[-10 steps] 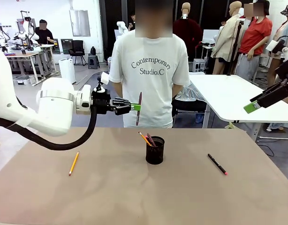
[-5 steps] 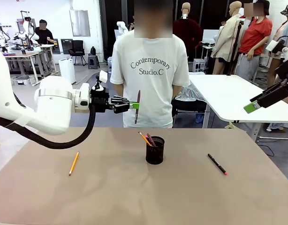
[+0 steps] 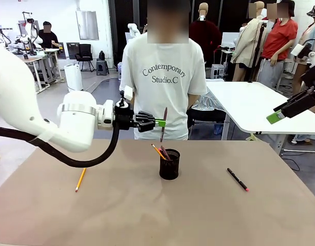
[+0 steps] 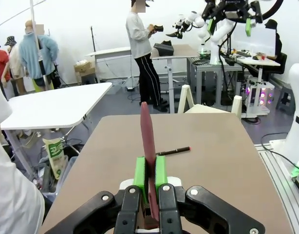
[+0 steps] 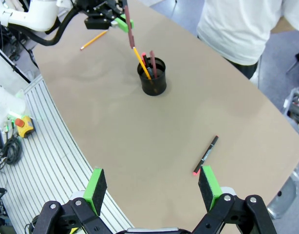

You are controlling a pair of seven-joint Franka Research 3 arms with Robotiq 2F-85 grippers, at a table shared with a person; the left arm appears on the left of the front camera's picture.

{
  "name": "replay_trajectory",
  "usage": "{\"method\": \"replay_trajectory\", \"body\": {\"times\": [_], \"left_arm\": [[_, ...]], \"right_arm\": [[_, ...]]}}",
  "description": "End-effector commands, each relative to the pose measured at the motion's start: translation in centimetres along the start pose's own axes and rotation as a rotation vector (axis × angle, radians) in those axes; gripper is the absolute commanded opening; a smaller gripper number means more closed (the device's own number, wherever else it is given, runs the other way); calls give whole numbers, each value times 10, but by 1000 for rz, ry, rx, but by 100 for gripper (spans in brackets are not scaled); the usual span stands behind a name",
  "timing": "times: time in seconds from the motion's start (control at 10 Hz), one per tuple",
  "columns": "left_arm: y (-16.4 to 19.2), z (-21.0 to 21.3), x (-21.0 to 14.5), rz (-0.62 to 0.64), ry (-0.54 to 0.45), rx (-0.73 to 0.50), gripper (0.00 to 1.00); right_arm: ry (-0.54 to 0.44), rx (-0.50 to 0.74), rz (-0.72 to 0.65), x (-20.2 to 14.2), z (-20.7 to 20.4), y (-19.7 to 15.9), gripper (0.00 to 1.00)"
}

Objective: Place the pens into the pen holder.
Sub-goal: Pick up a writing instrument from the table and place it into the Pen holder.

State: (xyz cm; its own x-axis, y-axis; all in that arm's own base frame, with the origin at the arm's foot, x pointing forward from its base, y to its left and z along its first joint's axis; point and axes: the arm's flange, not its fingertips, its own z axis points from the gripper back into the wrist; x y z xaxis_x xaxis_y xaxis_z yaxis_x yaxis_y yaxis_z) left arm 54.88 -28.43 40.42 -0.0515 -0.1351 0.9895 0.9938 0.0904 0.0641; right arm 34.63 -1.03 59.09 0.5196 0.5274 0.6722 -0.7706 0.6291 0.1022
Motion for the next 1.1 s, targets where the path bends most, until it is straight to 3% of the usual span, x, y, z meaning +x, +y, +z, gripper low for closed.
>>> {"method": "replay_trajectory", "body": {"times": [0.0,0.5,0.6,1.0], "left_arm": [[12,-18,-18,-33,-38,-21,0],[23,-43,-63,-30,-45,-117,0],[23,-46,-68,-23,-40,-124,5],[26,-44,-72,-1,-44,-103,82]], "right_arm": [[-23,18,7,2,0,-1,100],[-23,18,7,2,0,-1,100],[-23,18,7,2,0,-1,100],[-23,18,7,2,0,-1,100]]}}
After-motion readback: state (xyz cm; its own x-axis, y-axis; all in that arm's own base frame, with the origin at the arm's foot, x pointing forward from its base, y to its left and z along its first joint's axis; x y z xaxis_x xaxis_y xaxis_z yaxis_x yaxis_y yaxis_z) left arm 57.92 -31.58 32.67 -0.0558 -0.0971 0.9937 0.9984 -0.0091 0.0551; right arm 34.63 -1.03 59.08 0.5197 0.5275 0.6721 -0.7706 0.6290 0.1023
